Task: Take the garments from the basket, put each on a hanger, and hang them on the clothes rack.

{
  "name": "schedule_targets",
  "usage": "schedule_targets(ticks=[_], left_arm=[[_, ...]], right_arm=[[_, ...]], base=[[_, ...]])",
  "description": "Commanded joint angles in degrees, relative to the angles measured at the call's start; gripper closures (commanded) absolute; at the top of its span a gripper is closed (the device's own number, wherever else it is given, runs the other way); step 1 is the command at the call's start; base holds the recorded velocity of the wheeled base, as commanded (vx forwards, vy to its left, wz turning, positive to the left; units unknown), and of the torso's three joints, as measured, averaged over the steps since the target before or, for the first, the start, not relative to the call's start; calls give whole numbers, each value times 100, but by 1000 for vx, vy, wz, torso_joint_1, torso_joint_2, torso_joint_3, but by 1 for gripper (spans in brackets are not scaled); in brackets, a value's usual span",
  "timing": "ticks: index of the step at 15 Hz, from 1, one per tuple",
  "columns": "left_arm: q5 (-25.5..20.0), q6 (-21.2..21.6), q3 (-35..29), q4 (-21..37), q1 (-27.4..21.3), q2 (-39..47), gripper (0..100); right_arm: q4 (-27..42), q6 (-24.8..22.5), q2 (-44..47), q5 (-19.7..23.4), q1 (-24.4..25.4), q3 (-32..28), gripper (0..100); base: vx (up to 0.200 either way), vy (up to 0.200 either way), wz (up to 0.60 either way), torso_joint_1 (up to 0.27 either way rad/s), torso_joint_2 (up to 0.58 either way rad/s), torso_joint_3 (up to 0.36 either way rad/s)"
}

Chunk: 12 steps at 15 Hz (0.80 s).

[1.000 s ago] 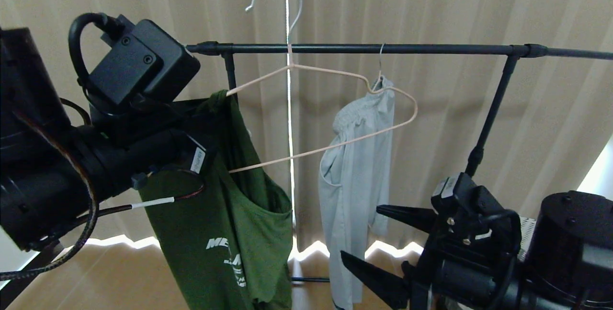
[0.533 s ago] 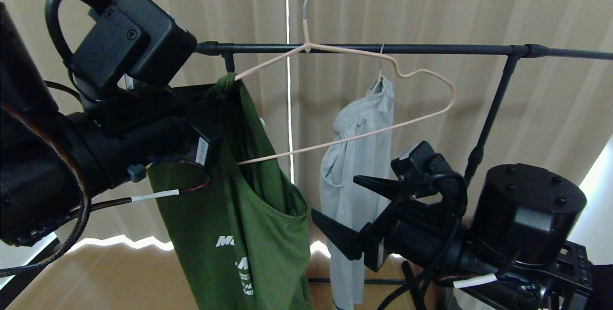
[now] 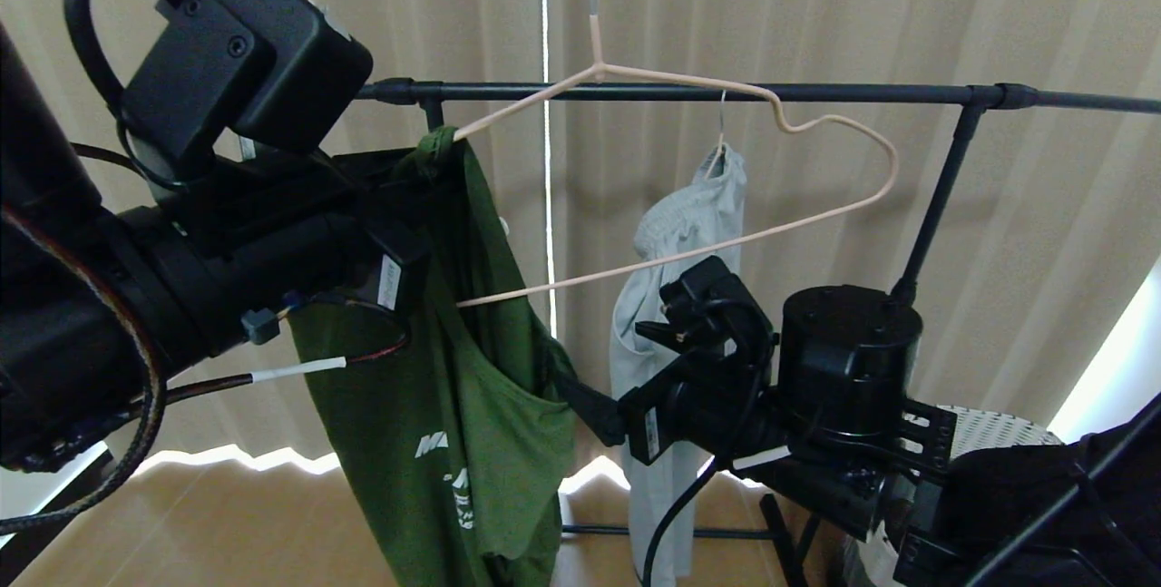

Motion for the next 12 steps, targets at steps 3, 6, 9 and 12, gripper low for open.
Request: schedule_targets(ticks=[3,6,9,12], left_arm=[[1,0,-6,-9,-2,-26,100],[1,0,3,-9,-2,-53,100],[1,-8,-6,-9,-2,-96,100],[1,-35,3,-9,-2,-140,100]], right_arm=[[-2,-8,298,-160,-38,-55,0],[-2,-8,342,-178,-38,-28,0],[15,-8,324,-283,-46,68,0],[-38,-122,298,-318,-152,350,0]], base=[[0,0,0,0,0,0],[0,0,0,0,0,0],[0,0,0,0,0,0],[0,0,0,0,0,0]])
